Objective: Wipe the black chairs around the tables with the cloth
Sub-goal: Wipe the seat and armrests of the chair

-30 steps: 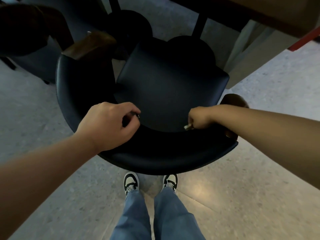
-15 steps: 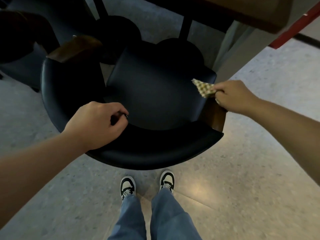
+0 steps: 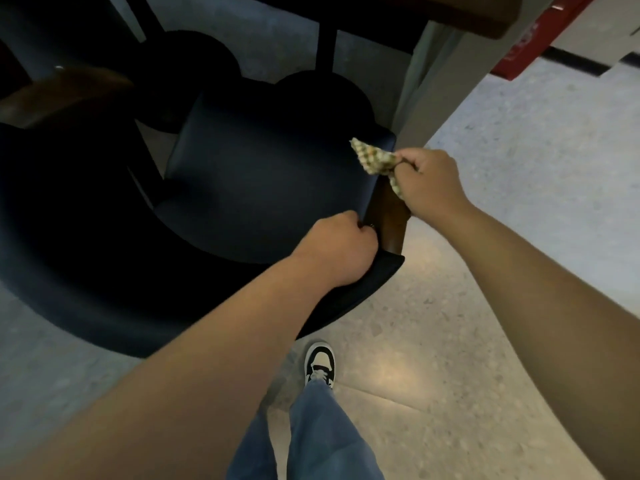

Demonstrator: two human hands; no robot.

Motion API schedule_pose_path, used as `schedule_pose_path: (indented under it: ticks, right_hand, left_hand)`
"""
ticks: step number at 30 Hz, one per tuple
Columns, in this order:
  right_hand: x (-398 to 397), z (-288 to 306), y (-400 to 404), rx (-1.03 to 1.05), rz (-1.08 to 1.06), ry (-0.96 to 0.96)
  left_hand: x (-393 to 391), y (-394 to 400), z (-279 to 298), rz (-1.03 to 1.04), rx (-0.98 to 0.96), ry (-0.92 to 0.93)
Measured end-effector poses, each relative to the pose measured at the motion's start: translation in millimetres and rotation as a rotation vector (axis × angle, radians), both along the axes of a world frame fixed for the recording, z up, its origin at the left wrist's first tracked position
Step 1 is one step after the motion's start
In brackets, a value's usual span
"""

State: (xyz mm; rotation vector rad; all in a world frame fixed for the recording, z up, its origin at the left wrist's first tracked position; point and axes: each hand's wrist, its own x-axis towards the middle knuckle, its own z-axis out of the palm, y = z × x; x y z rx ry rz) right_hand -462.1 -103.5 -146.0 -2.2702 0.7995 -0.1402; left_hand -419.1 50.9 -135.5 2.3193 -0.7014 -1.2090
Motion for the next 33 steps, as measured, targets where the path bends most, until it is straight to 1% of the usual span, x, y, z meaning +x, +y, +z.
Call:
schedule_pose_path:
  ticks: [3,5,7,9,12,15,17,19,20,21,23,24,25,26,28,30,31,33]
  right_hand:
    - [-30,11,22,0.203,-0.043,-0.152]
    - [-47,20,37,0.200,0.026,-0.255]
    - [-49,19,40,0.157,0.072,-0.313]
    - [-38,11,32,0.151,0.030,-0.289]
    - [-16,-4,10,0.151,-0.108,-0.179]
    - [-1,-15,-9,0.258,-0.241,-0.125]
    - [6,-20,-14,0.343,-0.349,-0.130]
    - [11,-24,-19,0.396,-0.498,-0.134]
    - [14,-27,-22,0.445,-0.613,-0.145]
    - [15,-31,-24,0.531,-0.760,-0.159]
    - [9,-41,-23,0.807,-1.047,-0.182]
    - [3,-49,-18,0.905,-1.130,-0.173]
    - [-4,-58,-11,0.949,-1.154,-0.119]
    - [-11,-69,-1,0.955,-1.144,-0.056]
    - [-22,-81,19,0.934,-1.119,-0.001]
    - [-31,-79,32,0.983,-1.147,-0.022]
    - [-34,-74,35,1.005,-1.143,-0.051]
    - [-38,-55,33,0.997,-1.095,-0.157]
  left_hand:
    - [4,1,-2,0.032,0.026,0.036]
    - [5,4,-1,0.005,0.016,0.025]
    - [4,2,0,-0.097,0.037,-0.023]
    - [5,-2,-1,-0.219,0.089,-0.070]
    - [10,-8,-8,-0.283,0.132,-0.097]
    - [14,-11,-13,-0.348,0.168,-0.096]
    - [15,-11,-14,-0.378,0.170,-0.092]
    - [16,-9,-15,-0.363,0.159,-0.071]
    - [16,-9,-14,-0.363,0.159,-0.064]
    - [17,-9,-13,-0.360,0.160,-0.058]
    - [16,-9,-11,-0.339,0.156,-0.039]
    - [16,-9,-10,-0.329,0.153,-0.030]
    - [16,-8,-10,-0.313,0.149,-0.019]
    - [16,-8,-10,-0.295,0.147,-0.005]
    - [17,-9,-13,-0.264,0.141,0.014]
    - [18,-8,-15,-0.228,0.139,0.036]
    - [18,-7,-16,-0.179,0.130,0.059]
    - [19,-5,-18,-0.015,0.088,0.124]
